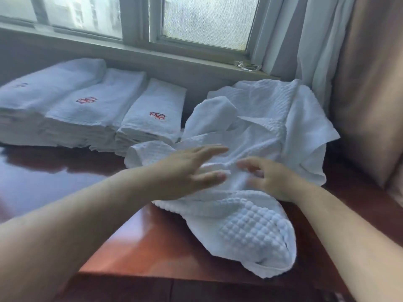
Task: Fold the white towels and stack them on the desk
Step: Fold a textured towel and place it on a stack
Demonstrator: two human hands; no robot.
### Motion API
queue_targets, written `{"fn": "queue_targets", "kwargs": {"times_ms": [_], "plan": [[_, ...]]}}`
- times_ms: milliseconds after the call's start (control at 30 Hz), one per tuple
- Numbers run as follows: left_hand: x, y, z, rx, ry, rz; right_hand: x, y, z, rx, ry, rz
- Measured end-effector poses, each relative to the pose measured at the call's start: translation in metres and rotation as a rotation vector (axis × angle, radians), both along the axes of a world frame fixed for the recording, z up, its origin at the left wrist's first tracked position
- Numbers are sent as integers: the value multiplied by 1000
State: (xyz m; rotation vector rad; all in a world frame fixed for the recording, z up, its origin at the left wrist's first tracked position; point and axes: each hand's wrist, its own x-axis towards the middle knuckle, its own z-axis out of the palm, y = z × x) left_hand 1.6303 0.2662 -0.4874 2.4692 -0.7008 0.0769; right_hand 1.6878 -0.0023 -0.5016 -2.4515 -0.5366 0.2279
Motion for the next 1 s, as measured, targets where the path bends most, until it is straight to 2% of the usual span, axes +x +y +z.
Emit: {"fn": "queue_targets", "kwargs": {"times_ms": [67,133,233,300,433,500,567,633,667,700,767,800,833,867,900,1000], "plan": [[-4,-15,-13,258,33,-58,1,-7,-17,-47,117,69],[0,-18,-17,409,11,-41,7,-9,-23,-148,-25,71],[0,-13,-12,424,-95,-101,7,-5,-19,-373,-286,15],[-3,-4,-7,444,-217,-106,6,-3,-20,-275,-306,-72],[-12,42,11,464,-501,5,9,-5,1,222,-547,-465],[-21,60,22,529,-547,82,15,-6,15,214,-588,-554],[-25,69,32,800,-401,186,19,1,23,13,-529,-504],[-31,72,43,1042,-95,266,17,15,25,-238,-355,-364],[-35,72,49,1039,16,297,13,23,23,-344,-278,-280],[-39,70,55,968,33,304,8,33,21,-396,-232,-198],[-48,60,58,614,-189,233,-3,52,15,-296,-176,-36],[-54,49,57,433,-245,180,-10,62,11,-235,-140,43],[-59,38,53,341,-226,113,-16,72,6,-227,-123,124],[-63,28,45,347,-164,58,-21,80,0,-267,-122,176],[-65,20,36,431,-81,40,-24,85,-4,-310,-131,178],[-62,14,17,794,118,212,-24,89,-10,-385,-139,85]]}}
